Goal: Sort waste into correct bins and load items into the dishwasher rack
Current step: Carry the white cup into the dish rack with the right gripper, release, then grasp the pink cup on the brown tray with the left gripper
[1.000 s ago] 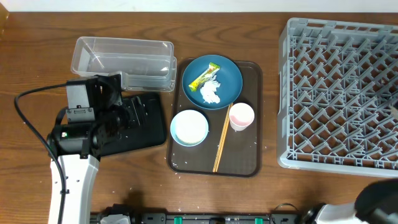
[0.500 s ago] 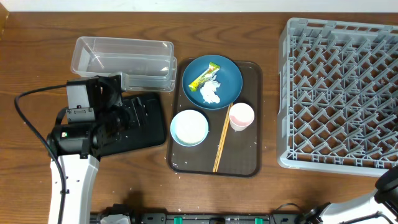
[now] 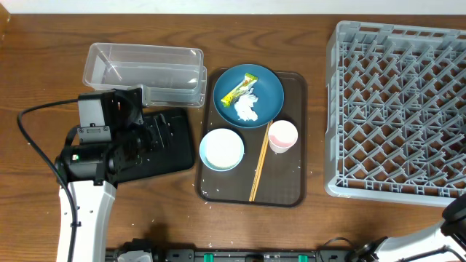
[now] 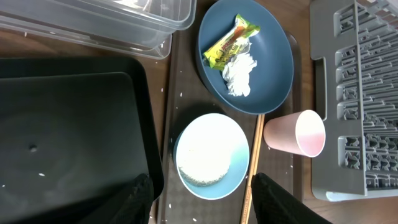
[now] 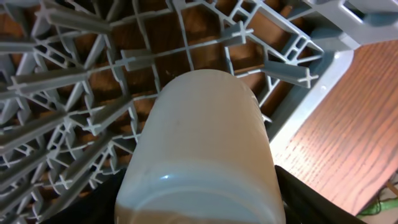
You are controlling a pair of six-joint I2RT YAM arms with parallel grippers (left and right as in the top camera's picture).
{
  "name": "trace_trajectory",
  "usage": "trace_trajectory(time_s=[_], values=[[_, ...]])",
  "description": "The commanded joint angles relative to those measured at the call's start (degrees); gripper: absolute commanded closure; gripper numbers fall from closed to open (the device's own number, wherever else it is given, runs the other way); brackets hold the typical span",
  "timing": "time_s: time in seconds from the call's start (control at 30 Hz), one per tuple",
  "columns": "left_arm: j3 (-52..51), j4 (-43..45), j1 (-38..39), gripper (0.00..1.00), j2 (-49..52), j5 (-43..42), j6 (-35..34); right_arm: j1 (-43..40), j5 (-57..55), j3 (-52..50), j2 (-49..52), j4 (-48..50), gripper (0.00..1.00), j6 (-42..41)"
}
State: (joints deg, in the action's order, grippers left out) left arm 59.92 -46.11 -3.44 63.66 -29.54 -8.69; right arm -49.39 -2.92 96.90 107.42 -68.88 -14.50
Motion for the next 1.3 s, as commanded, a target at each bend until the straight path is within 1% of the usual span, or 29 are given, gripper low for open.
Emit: trace_trajectory(time_s=[0.0,0.27,0.33,0.37,0.4,0.43,0.57,0.67,0.77,0.83,0.93,0.97,1.07,1.2,1.27], values=[[0.6,-0.2,-0.2,0.46,0.3,0.7,1.1,-0.6,4.9,0.3,1.0,0.6,0.35,-0.7],[0.6,-0.4,-0.2,0.46,0.3,0.7,1.1,-0.6,4.9,0.3,1.0,1.2,0.34,-0.7],[0.6,-0.4,-0.2,0.46,0.3,0.7,1.1,-0.6,4.9,0.3,1.0,0.8,0.22,-0.7],[0.6,-0.4,-0.2,0.46,0.3,0.7,1.1,-0.6,4.9,0.3,1.0,0.8,0.14,-0.7],[0.6,-0.4,-0.2,0.46,0.3,0.7,1.1,-0.6,4.9,0.3,1.0,0.8,0.02,-0.7],[0.6,-0.4,-0.2,0.46,0.3,0.7,1.1,-0.6,4.9,0.3,1.0,0.8,0.01,-0.7],[0.6,-0.4,-0.2,0.45,0.3,0.7,1.1,-0.6,8.6,0.3,1.0,0.4,0.01,-0.5],[0.6,-0.4,-0.2,0.45,0.3,0.7,1.1,-0.5,12.9,0.3,0.9,0.1,0.01,1.9],[0.6,-0.3,-0.2,0.45,0.3,0.7,1.1,0.0,13.7,0.3,-0.1,-0.3,0.01,2.0],[0.6,-0.3,-0.2,0.45,0.3,0.7,1.1,0.8,16.3,0.4,-1.8,-0.1,0.04,3.4],[0.6,-0.4,-0.2,0.45,0.3,0.7,1.1,3.0,20.9,0.6,-5.3,0.4,0.12,5.8],[0.6,-0.4,-0.2,0.45,0.3,0.7,1.1,4.1,22.8,0.6,-6.8,0.5,0.14,7.0],[0.6,-0.4,-0.2,0.45,0.3,0.7,1.1,8.9,26.0,0.5,-11.3,0.3,0.15,9.9],[0.6,-0.5,0.1,0.45,0.3,0.7,1.1,17.8,26.3,0.5,-16.1,-0.7,0.13,13.0],[0.6,-0.3,1.4,0.45,0.3,0.7,0.9,22.7,25.4,0.5,-17.5,-1.3,0.12,13.1]])
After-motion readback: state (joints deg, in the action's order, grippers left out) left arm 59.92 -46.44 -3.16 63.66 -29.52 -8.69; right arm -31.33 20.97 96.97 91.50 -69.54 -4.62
